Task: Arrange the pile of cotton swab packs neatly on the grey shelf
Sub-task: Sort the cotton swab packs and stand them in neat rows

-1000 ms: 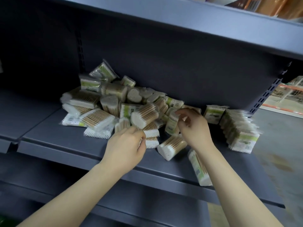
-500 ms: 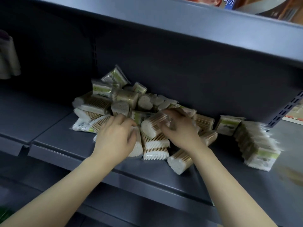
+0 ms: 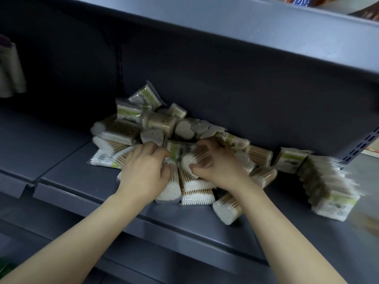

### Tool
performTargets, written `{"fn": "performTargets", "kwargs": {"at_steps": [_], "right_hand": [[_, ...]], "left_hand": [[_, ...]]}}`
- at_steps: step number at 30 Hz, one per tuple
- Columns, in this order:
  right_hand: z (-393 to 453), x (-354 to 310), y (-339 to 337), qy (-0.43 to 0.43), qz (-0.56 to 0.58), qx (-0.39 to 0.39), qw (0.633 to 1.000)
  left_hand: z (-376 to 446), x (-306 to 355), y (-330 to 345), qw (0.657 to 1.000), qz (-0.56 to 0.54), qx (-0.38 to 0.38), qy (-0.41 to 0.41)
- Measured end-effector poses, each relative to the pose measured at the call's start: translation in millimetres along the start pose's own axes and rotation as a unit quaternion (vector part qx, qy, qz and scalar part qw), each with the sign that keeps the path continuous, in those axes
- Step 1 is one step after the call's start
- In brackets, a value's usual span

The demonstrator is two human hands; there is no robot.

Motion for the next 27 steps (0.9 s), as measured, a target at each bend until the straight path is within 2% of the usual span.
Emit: {"fn": "performTargets", "kwargs": {"at_steps": [5,12,17,22,27], "right_hand": [[-5,13,-19,0.025,0.052,0.057,0.997],[-19,18,-26,0.012,0.047,0.042,0.998],[-28,20,-30,0.010,0.059,0.043,0.997],[-32,21,-27,-0.009,0.051,0.028,0.998],[-35,22,-24,-0.013,0.048,0.023,0.999]], "left_hand": [[8,4,10,1.000,0.012,-0.016,0.006],[34,18,28,0.995,0.051,-0.068,0.055],[47,19,45,0.989,0.100,-0.107,0.029],[51,23,52,0.985,0.130,-0.104,0.035],[50,31,54,0.977,0.148,-0.148,0.035]]}}
Point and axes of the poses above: each hand's wrist, its own z-axis towards the middle knuckle, its own y-axis out of the palm, x = y × z, the point moved 6 cm from there along z, towards the middle knuckle, and after that the axes turned 15 degrees about -z, right-handed, at the moved point
